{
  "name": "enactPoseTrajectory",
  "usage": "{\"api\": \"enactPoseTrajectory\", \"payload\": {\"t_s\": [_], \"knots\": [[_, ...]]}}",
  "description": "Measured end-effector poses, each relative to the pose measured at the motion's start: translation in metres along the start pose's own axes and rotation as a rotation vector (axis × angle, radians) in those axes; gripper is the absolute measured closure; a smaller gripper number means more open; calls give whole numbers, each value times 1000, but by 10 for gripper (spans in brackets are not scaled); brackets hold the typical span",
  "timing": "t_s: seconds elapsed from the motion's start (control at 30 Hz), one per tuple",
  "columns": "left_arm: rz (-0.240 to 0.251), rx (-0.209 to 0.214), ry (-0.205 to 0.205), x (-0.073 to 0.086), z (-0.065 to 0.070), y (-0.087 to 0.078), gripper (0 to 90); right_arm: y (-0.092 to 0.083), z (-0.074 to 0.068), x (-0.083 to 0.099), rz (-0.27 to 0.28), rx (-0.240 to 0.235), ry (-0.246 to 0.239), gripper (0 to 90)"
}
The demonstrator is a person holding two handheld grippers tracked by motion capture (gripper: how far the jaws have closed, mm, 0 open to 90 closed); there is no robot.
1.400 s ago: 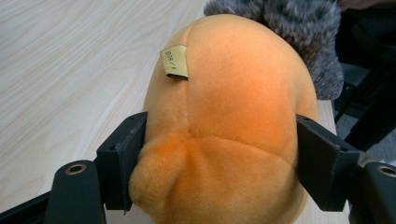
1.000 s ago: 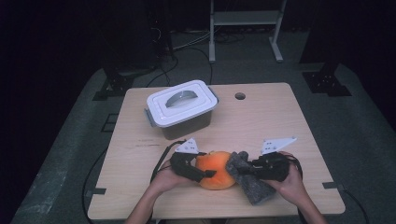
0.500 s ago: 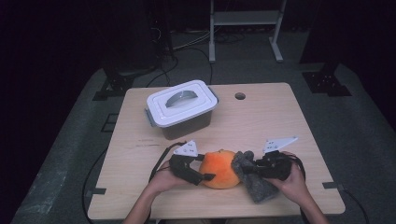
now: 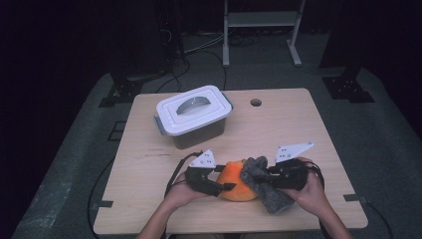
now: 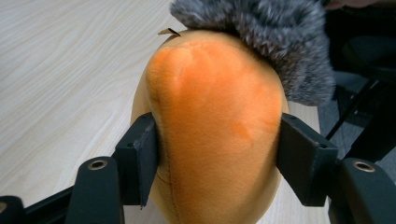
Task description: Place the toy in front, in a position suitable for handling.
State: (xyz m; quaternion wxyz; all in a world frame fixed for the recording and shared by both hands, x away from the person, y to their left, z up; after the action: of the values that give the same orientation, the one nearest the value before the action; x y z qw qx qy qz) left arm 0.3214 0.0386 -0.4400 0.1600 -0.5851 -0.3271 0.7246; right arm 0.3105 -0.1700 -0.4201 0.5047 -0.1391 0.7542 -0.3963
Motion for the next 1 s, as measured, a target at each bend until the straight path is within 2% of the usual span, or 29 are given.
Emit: {"api": "enactPoseTrajectory", "payload": {"t_s": [0.13, 0.17, 0.23, 0.27, 0.3, 0.33, 0.37, 0.53, 0.63, 0.77, 0.87, 1.0], "knots": [[4, -18, 27, -5, 6, 4, 355, -9, -1, 1, 15, 3, -5, 739], [5, -27, 50, -10, 12, 7, 355, -16, -6, -9, 54, -14, -23, 739], [0, -34, 77, -13, 18, 9, 355, -19, -14, -21, 70, -18, -55, 739], [0, -34, 77, -13, 18, 9, 355, -19, -17, -25, 68, -21, -69, 737], [-10, -50, 105, -15, 23, 10, 355, -16, -21, -30, 59, -18, -85, 736], [-10, -50, 105, -15, 23, 10, 355, -16, -21, -30, 59, -18, -85, 736], [-22, -54, 108, -13, 22, 9, 355, -9, -22, -31, 23, -10, -97, 736], [-14, -41, 92, -10, 19, 9, 355, -6, -15, -20, 7, -19, -65, 739], [-15, -44, 119, -13, 23, 11, 352, -11, -18, -23, 4, -6, -75, 739], [-29, -53, 188, -16, 33, 14, 345, -12, -29, -38, 18, -23, -115, 740], [-42, -57, 194, -14, 32, 13, 348, -8, -31, -41, -4, -14, -133, 740], [-32, -35, 182, -8, 27, 11, 353, -9, -17, -32, -13, -4, -85, 741]]}}
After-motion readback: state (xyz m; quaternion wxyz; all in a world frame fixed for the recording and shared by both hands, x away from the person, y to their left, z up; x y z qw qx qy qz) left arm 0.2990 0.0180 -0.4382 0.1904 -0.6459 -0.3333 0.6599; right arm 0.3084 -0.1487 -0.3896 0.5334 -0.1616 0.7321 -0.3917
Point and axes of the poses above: each handheld gripper's, and its own axes: y roughly forward along the jaws, x roughly out of its underside, z roughly to its right, the point moved 5 cm from there along y, roughly forward along the jaws, and after that the axes turned 10 degrees about -z, right-handed, at the moved point
